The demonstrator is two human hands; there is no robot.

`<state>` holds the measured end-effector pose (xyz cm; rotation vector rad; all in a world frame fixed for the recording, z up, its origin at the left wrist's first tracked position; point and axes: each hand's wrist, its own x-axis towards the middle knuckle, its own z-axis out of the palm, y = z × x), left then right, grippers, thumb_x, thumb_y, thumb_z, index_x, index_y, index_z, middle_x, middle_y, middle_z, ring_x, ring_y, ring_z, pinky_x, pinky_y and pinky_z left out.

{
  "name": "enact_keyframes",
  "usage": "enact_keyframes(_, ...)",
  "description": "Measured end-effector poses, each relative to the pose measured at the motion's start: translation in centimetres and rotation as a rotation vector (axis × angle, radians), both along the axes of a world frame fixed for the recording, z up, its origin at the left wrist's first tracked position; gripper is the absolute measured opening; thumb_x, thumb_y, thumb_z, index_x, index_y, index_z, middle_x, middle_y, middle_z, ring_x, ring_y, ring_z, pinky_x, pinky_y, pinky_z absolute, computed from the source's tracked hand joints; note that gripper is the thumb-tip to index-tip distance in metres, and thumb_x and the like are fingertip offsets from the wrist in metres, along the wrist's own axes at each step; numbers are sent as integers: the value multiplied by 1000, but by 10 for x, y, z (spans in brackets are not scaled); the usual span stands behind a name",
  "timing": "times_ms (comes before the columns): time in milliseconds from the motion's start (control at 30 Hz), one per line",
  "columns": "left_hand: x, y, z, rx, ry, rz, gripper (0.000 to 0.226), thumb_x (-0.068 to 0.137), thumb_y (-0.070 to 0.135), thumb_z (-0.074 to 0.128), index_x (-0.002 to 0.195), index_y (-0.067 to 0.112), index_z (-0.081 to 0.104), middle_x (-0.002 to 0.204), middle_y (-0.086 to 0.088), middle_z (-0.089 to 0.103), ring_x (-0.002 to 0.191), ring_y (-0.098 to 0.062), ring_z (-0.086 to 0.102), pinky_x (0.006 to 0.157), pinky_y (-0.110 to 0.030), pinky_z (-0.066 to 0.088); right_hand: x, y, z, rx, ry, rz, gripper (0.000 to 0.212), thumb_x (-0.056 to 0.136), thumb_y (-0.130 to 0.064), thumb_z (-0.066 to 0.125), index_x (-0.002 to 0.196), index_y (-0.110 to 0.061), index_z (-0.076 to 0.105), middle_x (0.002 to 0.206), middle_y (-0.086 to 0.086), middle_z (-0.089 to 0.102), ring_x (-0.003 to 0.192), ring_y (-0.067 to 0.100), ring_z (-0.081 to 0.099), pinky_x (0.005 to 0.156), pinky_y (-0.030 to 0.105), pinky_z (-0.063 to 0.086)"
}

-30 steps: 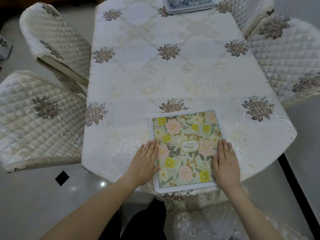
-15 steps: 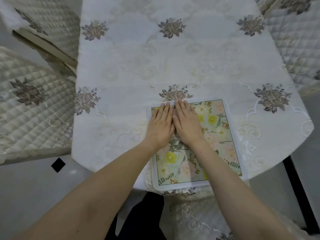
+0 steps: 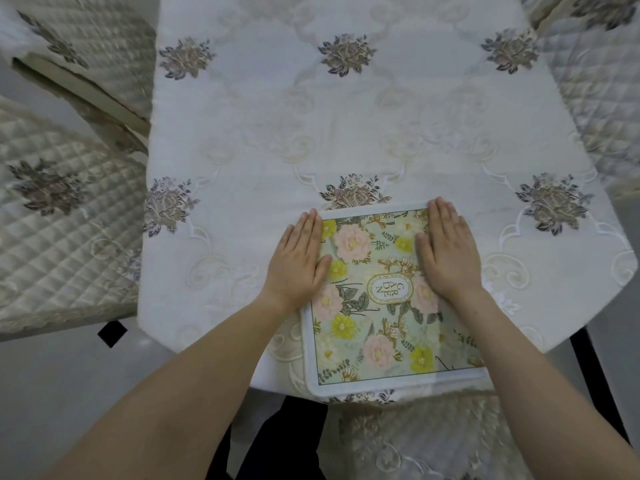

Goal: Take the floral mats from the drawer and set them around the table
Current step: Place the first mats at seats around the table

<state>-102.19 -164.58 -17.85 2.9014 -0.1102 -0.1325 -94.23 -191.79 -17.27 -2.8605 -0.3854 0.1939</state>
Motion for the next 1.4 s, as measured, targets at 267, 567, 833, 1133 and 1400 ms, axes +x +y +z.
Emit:
enact_keyframes(267,-24,-31,20,36,-33,-14,62,99,40,14,150,4,10,158,-14,10,147,-26,4,118,-42,-2,-38,15,29,34,9,-3,64,98,-44,3,153,-9,3,160,8,0,148,19,-3,119,33,-4)
enact_keyframes(567,-103,-99,-1,-1,10,-76,59,101,34,11,149,1,16,158,-14,9,147,-23,4,118,-42,9,-145,31,0,24,50,222,59,102,-42,18,152,-11,15,160,4,13,148,16,7,119,39,12)
enact_keyframes(833,-111,-63,9,-4,61,-155,66,99,39,29,150,2,11,159,-12,5,147,-20,1,119,-40,11,-131,-28,5,-47,68,162,62,101,-45,20,153,-17,0,161,0,-3,147,11,-8,119,31,-4)
enact_keyframes(1133,-127,-17,24,152,179,-176,67,99,47,15,149,3,19,157,-13,17,146,-23,13,116,-41,14,-125,-58,16,-23,76,95,64,98,-47,17,153,-15,11,160,-1,7,147,9,-1,120,29,0)
enact_keyframes(1400,-111,-9,57,113,235,-204,64,95,42,10,152,13,13,159,-5,13,146,-18,14,118,-35,6,-121,-39,46,-14,124,20,70,90,-52,19,149,-16,31,155,5,30,144,22,23,117,41,21)
